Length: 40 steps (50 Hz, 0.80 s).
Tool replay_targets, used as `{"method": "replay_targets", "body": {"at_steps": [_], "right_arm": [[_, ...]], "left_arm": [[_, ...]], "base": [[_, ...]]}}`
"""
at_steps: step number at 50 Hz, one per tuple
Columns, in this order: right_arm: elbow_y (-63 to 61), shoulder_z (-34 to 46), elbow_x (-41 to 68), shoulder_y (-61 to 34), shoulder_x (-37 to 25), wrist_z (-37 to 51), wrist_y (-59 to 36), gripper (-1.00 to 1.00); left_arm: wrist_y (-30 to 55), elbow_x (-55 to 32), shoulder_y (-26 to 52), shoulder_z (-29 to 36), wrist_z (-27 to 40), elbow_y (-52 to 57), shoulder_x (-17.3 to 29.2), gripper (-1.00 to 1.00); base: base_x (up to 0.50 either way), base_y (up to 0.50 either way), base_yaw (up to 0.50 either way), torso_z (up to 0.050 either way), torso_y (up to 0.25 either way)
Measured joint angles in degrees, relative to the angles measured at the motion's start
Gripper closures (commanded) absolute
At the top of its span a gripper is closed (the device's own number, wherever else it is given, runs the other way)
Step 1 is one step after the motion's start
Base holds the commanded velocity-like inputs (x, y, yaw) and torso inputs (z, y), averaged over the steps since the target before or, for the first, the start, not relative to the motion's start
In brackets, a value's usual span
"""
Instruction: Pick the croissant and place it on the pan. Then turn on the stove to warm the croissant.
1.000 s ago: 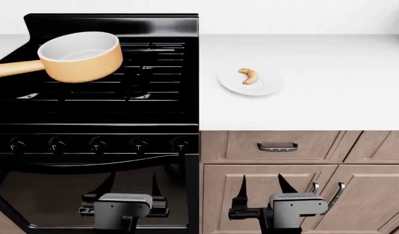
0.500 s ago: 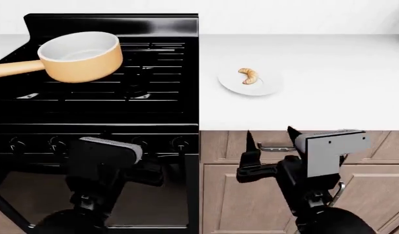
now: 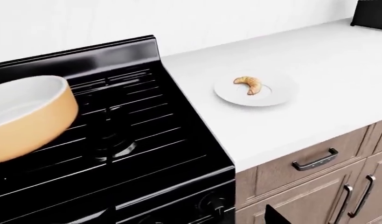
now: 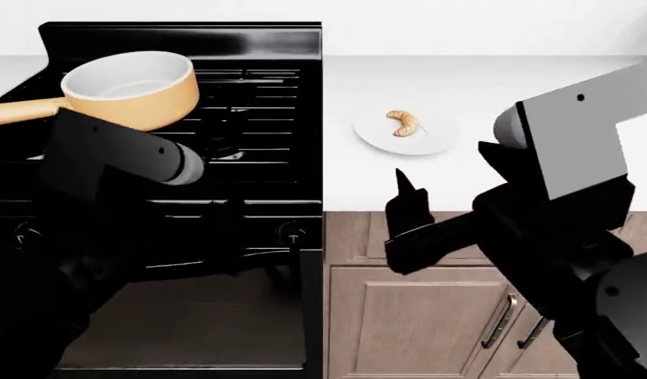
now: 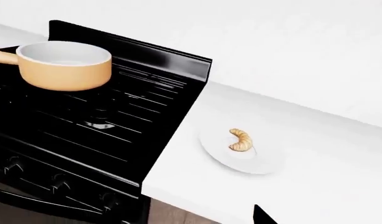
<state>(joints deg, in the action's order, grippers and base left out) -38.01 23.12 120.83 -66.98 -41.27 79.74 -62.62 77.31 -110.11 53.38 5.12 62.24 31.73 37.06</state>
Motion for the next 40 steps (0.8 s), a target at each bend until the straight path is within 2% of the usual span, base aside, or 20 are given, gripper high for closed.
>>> {"method": "replay_targets", "body": {"at_steps": [7,17,40], "right_arm": [[-0.08,3.81,5.72,-5.10,-4.51,3.41,2.66,-1.00],[0.09,5.75,8.13,-7.77,-7.78,4.03,4.53,-1.00],[1.11,8.02,9.63,-11.44,-9.67,3.90,6.27,-1.00]], "left_arm": [[1.90,-4.59,3.61,0.08,1.49,-1.53,1.36,-1.00],[2.74,-5.64,5.24,-0.54,1.32,-2.91,1.42,-1.00],[-0.76,-7.57,5.85,0.44,2.68,-5.17,1.82,-1.00]], "base": [[0.00,0.00,0.00,0.000,0.000],[0.03,0.00,0.00,0.000,0.000],[0.49,0.00,0.00,0.000,0.000]]}}
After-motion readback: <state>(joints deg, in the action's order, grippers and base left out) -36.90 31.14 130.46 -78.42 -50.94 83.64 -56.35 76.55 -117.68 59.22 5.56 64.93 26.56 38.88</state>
